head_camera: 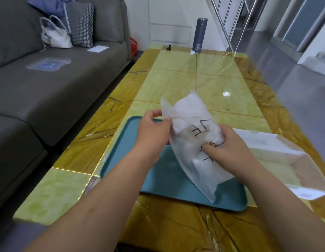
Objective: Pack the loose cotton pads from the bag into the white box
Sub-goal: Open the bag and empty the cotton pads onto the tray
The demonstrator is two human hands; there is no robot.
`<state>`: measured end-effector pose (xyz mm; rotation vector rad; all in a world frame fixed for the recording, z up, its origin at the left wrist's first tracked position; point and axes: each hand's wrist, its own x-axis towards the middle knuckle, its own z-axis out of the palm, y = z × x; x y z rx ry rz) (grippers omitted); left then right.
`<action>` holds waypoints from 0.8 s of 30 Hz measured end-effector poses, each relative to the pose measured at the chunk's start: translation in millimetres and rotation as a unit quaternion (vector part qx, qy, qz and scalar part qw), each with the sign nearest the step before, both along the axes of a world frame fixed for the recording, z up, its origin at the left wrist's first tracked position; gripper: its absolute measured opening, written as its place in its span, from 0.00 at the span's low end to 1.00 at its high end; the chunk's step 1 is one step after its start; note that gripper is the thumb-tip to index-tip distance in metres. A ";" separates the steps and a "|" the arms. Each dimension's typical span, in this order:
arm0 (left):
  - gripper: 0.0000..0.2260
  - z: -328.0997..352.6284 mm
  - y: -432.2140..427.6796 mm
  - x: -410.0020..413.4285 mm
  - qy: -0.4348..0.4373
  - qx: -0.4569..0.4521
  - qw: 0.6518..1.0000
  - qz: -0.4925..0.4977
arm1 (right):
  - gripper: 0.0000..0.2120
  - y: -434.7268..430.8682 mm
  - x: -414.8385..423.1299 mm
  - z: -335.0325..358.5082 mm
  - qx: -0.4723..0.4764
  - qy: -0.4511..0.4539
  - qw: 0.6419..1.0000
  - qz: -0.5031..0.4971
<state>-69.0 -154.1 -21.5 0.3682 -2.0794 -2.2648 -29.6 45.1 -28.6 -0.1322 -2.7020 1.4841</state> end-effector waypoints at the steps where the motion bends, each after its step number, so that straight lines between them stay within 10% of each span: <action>1: 0.11 0.2 0.0 0.9 0.005 -0.005 1.000 -0.011 | 0.17 -0.5 1.8 0.2 0.011 0.003 1.000 0.003; 15: 0.14 -10.5 -6.1 17.4 -0.097 0.001 0.993 -0.070 | 0.24 -0.3 8.7 -3.4 -0.017 0.005 1.000 -0.016; 24: 0.05 15.9 -8.6 3.5 0.115 -0.100 0.988 -0.012 | 0.35 -19.1 12.4 1.4 0.141 0.161 0.977 0.016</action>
